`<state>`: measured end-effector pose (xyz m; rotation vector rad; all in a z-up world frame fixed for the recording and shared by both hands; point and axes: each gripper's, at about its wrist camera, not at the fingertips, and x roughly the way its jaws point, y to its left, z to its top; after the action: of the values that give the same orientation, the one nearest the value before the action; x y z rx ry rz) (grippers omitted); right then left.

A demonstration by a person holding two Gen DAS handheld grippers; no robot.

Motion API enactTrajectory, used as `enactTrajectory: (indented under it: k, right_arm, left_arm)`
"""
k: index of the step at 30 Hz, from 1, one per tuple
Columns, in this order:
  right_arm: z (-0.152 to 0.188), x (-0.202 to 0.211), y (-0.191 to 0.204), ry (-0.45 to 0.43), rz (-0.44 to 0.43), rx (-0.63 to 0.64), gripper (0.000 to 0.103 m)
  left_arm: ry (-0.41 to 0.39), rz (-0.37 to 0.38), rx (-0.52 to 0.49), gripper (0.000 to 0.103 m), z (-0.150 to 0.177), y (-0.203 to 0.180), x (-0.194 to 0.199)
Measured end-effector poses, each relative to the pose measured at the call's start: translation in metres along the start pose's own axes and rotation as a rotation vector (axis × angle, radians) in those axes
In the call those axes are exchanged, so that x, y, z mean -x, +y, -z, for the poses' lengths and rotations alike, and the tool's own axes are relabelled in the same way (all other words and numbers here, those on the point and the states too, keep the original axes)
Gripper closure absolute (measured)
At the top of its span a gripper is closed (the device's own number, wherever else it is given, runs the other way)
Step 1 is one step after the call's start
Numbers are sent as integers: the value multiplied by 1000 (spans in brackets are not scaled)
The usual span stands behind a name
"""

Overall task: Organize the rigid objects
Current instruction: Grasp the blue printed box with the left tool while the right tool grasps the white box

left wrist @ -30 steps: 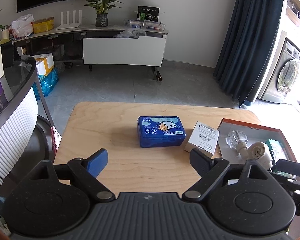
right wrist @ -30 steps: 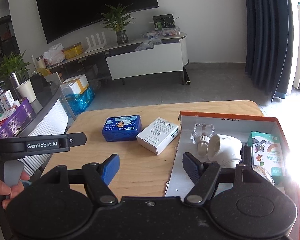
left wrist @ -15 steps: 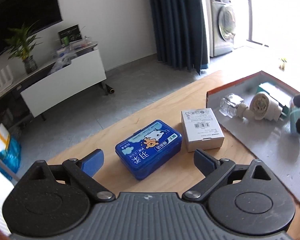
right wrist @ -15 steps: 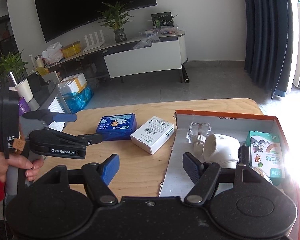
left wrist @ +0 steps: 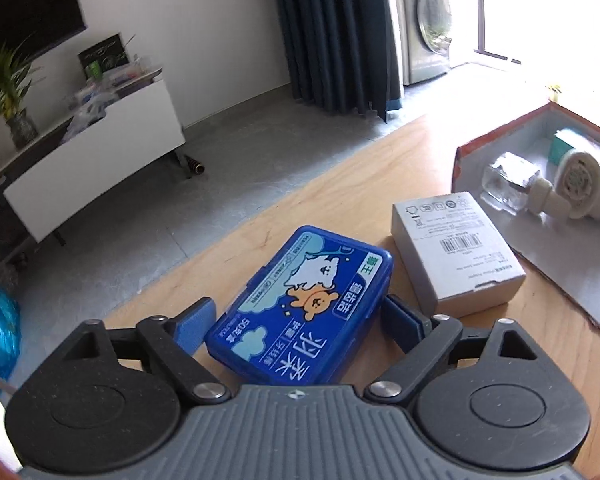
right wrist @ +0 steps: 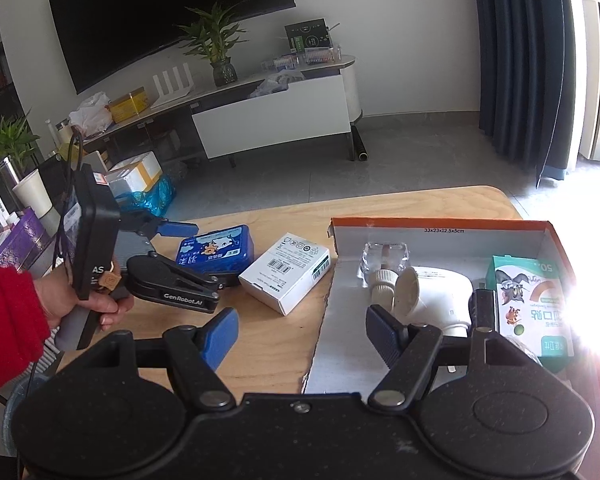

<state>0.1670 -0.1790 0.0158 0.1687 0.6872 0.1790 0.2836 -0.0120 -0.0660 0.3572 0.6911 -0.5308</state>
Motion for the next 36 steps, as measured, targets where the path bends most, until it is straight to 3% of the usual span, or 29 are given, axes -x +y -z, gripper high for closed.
enactTrajectory:
  k: [3, 5, 7, 8, 11, 14, 16, 19, 23, 27, 33, 36]
  right_arm:
    - [0, -2, 3, -4, -10, 8, 19]
    - [0, -5, 4, 0, -16, 4, 19]
    - [1, -9, 5, 8, -22, -8, 19]
    - [1, -11, 5, 12, -25, -14, 19]
    - [2, -14, 7, 23, -32, -19, 19]
    - [0, -15, 8, 26, -23, -19, 19]
    - [-1, -19, 9, 31, -23, -25, 19]
    - [-4, -27, 12, 35, -18, -39, 16]
    - [-13, -49, 13, 46, -29, -135, 13]
    - [-28, -85, 26, 81, 10, -183, 12]
    - [-36, -143, 42, 163, 188, -167, 11]
    - [-36, -160, 42, 149, 199, -135, 9]
  left_arm:
    - [19, -18, 155, 28, 6, 10, 4]
    - [6, -23, 222, 28, 7, 15, 8]
    - [-29, -19, 221, 13, 5, 15, 11]
    - [-42, -22, 197, 13, 3, 12, 11]
    - [-41, -29, 114, 15, -5, 3, 3]
    - [-18, -38, 114, 27, -8, 2, -5]
    - [2, -46, 189, 41, -8, 8, -4]
    - [21, -136, 245, 41, -1, 7, 8]
    - [37, -207, 427, 41, 18, 13, 38]
    - [32, -283, 483, 41, 29, 4, 73]
    - [16, -296, 523, 41, 34, -11, 102]
    - [18, -300, 544, 41, 34, -13, 102]
